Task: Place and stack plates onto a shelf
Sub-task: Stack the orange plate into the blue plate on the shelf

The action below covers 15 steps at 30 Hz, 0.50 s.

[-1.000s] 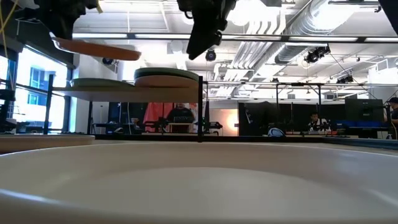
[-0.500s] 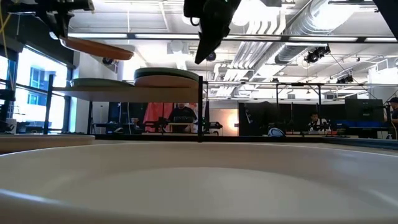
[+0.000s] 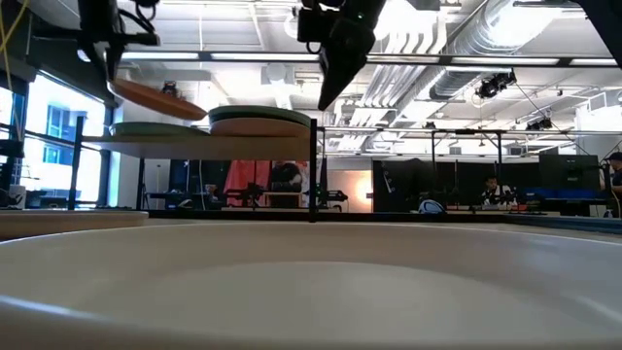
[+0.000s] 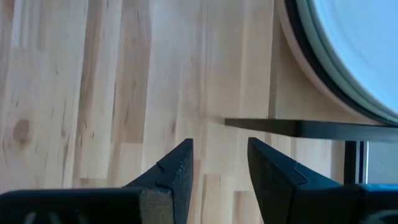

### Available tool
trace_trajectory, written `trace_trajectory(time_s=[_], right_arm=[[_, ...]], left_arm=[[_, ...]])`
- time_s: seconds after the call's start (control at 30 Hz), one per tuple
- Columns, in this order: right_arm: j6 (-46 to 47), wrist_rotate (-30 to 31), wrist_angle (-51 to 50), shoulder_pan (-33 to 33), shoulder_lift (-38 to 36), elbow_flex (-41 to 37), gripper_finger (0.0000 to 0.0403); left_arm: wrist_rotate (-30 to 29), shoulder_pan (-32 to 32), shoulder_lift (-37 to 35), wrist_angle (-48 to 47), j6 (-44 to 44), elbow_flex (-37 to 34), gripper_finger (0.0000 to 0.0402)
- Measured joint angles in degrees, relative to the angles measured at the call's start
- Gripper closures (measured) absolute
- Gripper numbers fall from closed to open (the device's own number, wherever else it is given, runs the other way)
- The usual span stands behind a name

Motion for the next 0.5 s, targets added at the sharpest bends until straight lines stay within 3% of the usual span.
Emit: trace_trajectory(time_s=[0.5], right_arm=[[-0.03,0.01,-3.32,-1.01,0.00,-0.04,0.0274]], left_arm=[[0.87,1.10,8.69,1.47,0.60,-0.02,0.0397]])
